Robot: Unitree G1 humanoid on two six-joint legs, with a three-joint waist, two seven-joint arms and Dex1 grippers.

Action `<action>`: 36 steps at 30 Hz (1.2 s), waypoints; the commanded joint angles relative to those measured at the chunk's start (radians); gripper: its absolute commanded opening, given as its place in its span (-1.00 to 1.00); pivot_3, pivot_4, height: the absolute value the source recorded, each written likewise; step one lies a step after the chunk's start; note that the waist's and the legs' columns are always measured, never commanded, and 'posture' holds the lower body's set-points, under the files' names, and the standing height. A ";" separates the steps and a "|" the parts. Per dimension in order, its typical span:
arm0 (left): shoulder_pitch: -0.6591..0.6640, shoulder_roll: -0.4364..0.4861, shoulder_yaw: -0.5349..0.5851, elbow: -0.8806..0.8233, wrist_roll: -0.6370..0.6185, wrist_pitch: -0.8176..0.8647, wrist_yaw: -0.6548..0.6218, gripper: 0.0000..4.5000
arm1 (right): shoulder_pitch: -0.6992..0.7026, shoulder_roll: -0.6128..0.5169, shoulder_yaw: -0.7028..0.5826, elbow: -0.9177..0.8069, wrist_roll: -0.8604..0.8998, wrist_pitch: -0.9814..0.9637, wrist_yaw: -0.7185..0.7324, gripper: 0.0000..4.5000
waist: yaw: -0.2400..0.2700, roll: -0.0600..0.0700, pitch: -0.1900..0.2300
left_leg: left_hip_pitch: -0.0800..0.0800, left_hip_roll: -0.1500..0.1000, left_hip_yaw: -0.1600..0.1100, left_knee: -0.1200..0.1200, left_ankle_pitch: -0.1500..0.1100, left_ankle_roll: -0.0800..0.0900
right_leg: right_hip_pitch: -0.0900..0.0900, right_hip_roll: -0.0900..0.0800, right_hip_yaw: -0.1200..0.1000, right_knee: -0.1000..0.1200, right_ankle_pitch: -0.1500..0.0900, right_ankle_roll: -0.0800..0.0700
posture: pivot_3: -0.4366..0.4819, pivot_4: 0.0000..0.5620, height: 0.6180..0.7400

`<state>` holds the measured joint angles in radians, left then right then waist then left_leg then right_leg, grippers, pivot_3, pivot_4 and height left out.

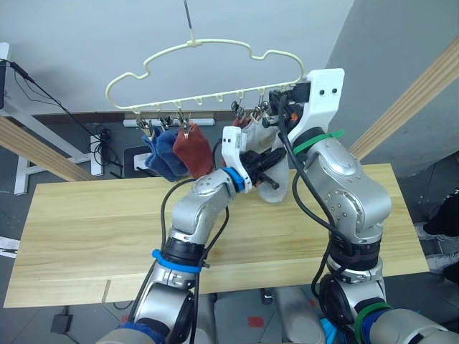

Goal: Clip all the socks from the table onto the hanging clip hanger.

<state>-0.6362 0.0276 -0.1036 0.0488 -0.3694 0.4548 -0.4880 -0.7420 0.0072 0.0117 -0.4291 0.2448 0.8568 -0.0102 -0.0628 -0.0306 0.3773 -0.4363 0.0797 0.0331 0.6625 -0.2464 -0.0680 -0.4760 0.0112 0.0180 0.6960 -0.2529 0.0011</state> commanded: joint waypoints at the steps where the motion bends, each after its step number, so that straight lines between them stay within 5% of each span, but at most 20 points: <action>1: -0.006 -0.006 0.015 0.008 0.039 -0.065 0.038 -0.99 | -0.019 -0.001 0.005 -0.046 -0.009 -0.029 -0.003 -1.00 | 0.000 0.000 0.000 | 0.000 0.000 0.000 0.000 0.000 0.000 | 0.000 0.000 0.000 0.000 0.000 0.000 | -0.41 0.41 0.36; 36: -0.091 -0.003 0.049 -0.021 0.003 -0.015 0.039 -0.99 | 0.037 -0.079 0.088 -0.062 -0.084 -0.053 0.028 -1.00 | 0.000 0.000 0.000 | 0.000 0.000 0.000 0.000 0.002 -0.004 | 0.000 0.000 -0.001 0.000 0.000 0.000 | -0.39 0.43 0.36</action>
<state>-0.7262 0.0300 -0.0524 0.0868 -0.3509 0.4507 -0.4338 -0.7152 -0.0732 0.0916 -0.4378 0.1753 0.8273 0.0191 -0.0631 -0.0309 0.3775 -0.4364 0.0796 0.0332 0.6628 -0.2443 -0.0717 -0.4759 0.0111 0.0174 0.6963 -0.2530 0.0012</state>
